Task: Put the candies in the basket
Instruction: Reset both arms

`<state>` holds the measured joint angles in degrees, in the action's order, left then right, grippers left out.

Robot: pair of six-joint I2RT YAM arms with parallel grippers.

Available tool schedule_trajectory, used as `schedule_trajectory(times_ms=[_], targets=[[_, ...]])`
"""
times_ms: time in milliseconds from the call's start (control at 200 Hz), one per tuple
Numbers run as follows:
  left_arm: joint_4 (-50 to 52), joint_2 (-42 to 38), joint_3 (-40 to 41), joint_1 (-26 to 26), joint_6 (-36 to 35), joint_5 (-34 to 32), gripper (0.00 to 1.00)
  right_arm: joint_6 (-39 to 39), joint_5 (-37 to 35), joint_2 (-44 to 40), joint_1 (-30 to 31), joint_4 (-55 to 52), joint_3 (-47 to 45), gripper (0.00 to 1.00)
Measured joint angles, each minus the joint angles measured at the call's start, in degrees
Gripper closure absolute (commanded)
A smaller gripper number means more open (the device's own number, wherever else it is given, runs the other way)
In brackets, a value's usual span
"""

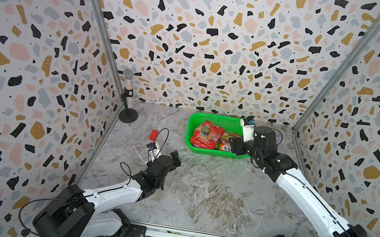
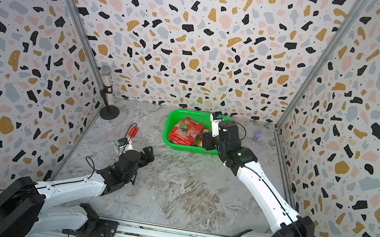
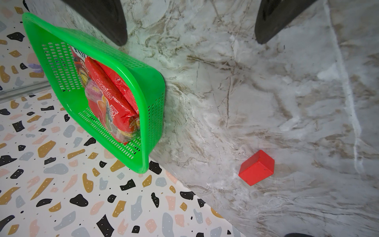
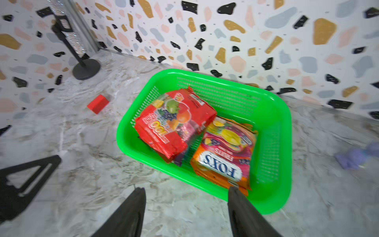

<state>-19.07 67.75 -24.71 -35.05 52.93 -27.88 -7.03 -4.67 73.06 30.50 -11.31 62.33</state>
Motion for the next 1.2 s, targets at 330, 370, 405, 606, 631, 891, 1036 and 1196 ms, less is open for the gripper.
schedule_trajectory(times_ms=[330, 370, 405, 606, 631, 891, 1036, 1196], targets=[[0.0, 0.3, -0.3, 0.0, 0.0, 0.5, 0.00, 12.9, -27.3, 1.3, -0.5, 15.1, -23.3, 0.15], [0.0, 0.3, -0.3, 0.0, 0.0, 0.5, 0.00, 14.3, -30.0, 1.3, -0.8, 16.5, -23.3, 0.15], [0.0, 0.3, -0.3, 0.0, 0.0, 0.4, 0.00, 15.4, -31.9, 1.3, -1.1, 17.7, -23.3, 0.15], [0.0, 0.3, -0.3, 0.0, 0.0, 0.4, 0.00, 19.8, -35.9, 1.3, -2.8, 24.6, -24.9, 0.13], [0.0, 0.3, -0.3, 0.0, 0.0, 0.4, 0.00, 20.4, -36.1, 1.3, -3.0, 25.3, -25.2, 0.13], [0.0, 0.3, -0.3, 0.0, 0.1, 0.4, 0.00, 25.0, -34.6, 3.7, -4.2, 36.4, -31.8, 0.16], [0.0, 0.3, -0.3, 0.0, 0.1, 0.4, 0.00, 26.2, -30.9, 5.5, -6.1, 48.3, -39.7, 0.19], [0.0, 0.3, -0.3, 0.0, 0.2, 0.3, 0.00, 26.0, -28.5, 10.2, -8.2, 55.6, -41.7, 0.19]])
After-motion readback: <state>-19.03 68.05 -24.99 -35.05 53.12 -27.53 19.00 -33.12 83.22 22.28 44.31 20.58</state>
